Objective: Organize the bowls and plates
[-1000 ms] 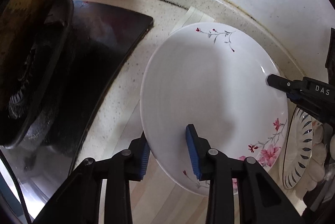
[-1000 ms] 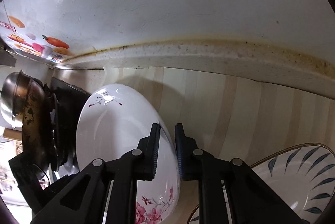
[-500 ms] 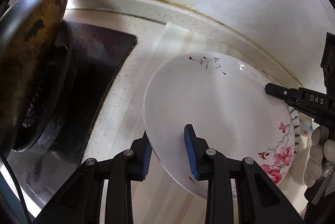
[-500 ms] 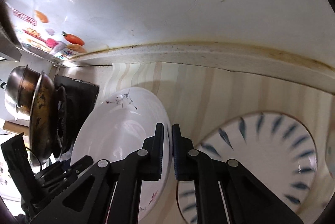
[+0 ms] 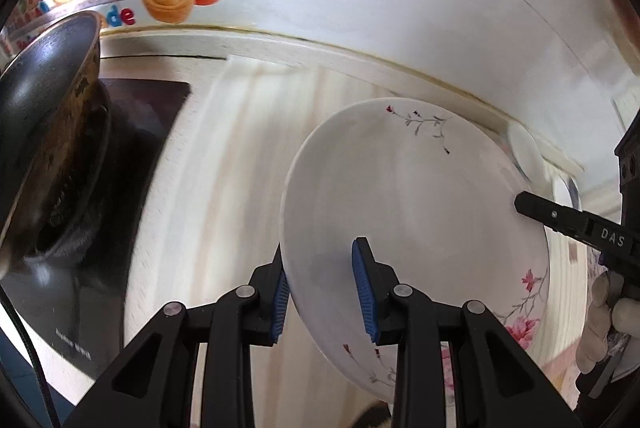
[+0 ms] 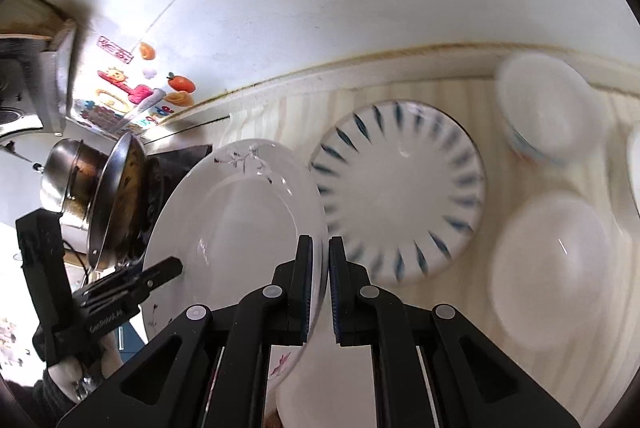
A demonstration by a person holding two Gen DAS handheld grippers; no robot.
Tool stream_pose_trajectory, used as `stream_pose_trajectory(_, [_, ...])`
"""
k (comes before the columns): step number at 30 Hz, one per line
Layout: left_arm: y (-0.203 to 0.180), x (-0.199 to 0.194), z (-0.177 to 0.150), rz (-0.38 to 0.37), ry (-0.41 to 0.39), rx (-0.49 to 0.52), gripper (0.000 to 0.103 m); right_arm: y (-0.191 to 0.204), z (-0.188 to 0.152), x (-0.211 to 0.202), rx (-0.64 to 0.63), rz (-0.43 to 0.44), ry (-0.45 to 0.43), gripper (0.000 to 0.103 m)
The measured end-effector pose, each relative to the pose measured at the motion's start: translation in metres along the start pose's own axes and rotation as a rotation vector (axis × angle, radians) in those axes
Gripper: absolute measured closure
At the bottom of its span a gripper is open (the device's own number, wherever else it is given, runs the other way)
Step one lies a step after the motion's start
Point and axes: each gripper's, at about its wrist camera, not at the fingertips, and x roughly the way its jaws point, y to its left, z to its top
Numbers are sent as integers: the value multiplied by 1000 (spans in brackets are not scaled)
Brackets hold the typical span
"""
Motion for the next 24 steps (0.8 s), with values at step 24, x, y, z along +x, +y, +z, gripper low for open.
stream_pose_trajectory(24, [-82, 46, -119, 66, 179, 74, 76, -110, -153, -24, 59, -40, 111, 94])
